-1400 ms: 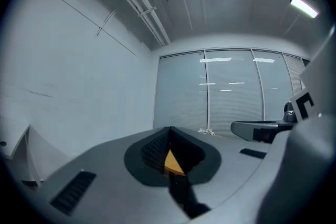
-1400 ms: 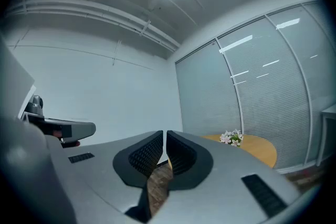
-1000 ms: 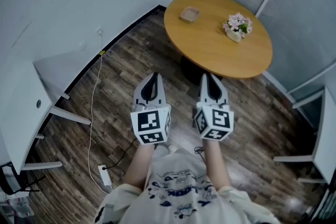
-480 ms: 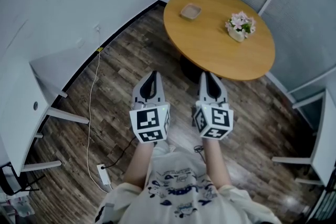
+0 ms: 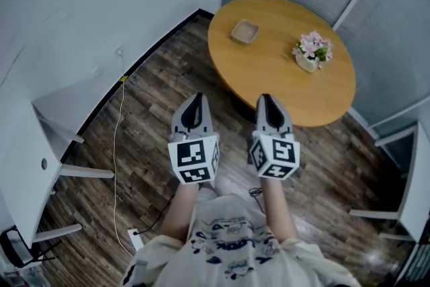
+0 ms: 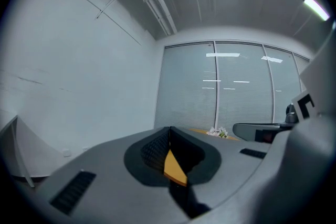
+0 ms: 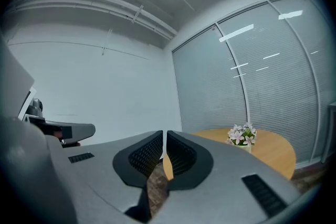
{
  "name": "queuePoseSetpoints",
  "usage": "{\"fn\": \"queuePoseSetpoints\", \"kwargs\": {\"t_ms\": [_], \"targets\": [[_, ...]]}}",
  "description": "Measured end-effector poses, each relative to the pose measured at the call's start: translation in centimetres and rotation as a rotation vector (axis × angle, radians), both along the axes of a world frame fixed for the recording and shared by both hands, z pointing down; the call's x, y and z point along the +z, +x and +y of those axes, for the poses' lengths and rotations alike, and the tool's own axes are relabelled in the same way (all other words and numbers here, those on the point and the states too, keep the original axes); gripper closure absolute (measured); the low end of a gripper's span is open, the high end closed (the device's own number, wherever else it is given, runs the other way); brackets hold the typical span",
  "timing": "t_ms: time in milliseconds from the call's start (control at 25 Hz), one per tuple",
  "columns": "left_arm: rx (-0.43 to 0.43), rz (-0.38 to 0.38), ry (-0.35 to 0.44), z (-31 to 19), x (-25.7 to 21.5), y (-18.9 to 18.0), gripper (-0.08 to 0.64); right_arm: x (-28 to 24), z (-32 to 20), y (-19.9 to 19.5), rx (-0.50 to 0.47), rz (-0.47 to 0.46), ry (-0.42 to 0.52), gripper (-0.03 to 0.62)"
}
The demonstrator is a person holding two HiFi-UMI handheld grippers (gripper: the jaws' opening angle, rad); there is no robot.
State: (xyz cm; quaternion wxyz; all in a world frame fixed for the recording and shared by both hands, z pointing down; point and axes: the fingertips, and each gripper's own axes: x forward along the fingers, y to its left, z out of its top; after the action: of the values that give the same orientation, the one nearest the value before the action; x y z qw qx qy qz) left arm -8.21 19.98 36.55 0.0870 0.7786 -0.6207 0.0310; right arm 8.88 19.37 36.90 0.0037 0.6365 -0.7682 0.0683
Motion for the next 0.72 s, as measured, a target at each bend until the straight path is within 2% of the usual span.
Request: {"fn": "queuePoseSetpoints", "kwargs": {"t_ms": [400, 720], "targets": [[0.062, -0.013, 0.017, -11.4, -0.8, -1.5, 0.555, -0.3, -10.3, -1.4, 0.065, -0.001, -0.008, 0.569], [0.092, -0.015, -0.015, -17.0, 0.6, -2.0, 0.555, 1.0, -15.2, -1.9, 0.098, 0.01, -0.038, 0.569]]}}
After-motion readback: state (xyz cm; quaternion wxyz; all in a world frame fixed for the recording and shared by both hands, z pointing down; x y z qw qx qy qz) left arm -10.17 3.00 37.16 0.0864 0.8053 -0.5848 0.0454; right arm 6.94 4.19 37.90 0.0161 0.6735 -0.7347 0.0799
